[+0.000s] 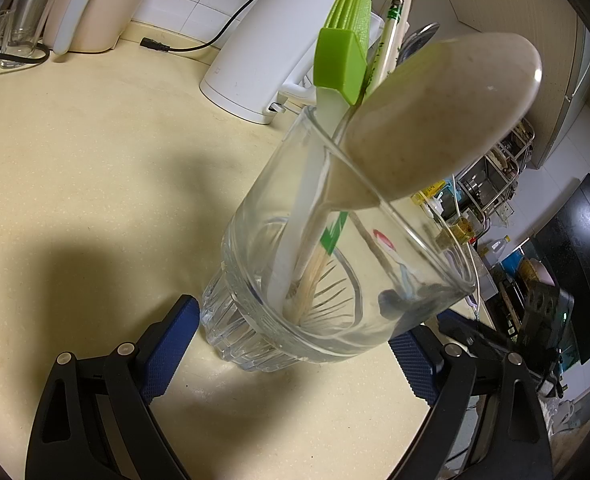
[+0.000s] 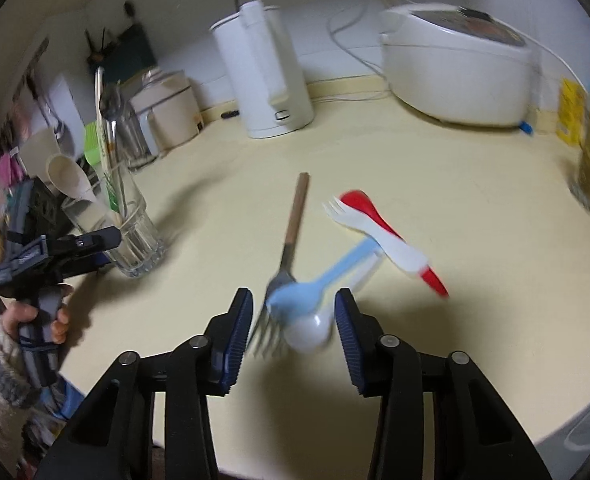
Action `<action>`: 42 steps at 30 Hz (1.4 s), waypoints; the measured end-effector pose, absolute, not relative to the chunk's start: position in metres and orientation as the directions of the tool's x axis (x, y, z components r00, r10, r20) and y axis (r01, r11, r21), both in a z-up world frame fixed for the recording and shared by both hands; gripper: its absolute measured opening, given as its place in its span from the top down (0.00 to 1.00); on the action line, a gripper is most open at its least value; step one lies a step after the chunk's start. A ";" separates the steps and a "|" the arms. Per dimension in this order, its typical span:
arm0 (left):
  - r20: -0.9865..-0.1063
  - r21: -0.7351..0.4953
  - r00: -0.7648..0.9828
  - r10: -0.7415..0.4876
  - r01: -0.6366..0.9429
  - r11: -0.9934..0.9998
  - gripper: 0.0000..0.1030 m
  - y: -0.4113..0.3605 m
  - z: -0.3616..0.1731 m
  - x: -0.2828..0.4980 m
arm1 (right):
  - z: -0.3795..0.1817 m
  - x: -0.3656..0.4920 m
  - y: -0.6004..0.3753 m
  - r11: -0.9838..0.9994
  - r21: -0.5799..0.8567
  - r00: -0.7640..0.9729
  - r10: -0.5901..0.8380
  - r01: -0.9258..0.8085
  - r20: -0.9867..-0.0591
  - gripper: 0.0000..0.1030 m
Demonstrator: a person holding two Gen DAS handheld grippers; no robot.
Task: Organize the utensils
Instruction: 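Move the right gripper back over the utensil row toward the fork, then lower the right gripper onto the brown-handled fork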
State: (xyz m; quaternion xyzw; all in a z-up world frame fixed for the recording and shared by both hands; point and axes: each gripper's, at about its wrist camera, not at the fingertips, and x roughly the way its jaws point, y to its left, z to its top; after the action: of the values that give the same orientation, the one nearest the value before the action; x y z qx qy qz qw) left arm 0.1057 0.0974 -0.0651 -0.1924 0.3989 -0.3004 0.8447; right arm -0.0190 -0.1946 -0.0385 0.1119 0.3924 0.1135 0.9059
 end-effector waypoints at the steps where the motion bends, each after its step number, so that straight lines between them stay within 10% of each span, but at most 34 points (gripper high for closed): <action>1: -0.558 -0.565 0.501 -0.661 0.354 0.745 0.09 0.097 -0.065 0.106 | -0.037 -0.012 -0.190 0.953 0.277 0.665 0.286 -0.122 -0.690 0.66; 42: -0.558 -0.565 0.501 -0.661 0.354 0.745 0.09 0.098 -0.065 0.106 | -0.058 0.023 -0.086 0.948 0.038 0.599 0.230 -0.316 -0.767 0.84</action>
State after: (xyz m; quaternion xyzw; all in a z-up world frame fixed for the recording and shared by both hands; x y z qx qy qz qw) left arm 0.1057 0.0975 -0.0652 -0.1924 0.3990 -0.3006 0.8447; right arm 0.0227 -0.0856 -0.0582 -0.0510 0.4210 0.1528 0.8926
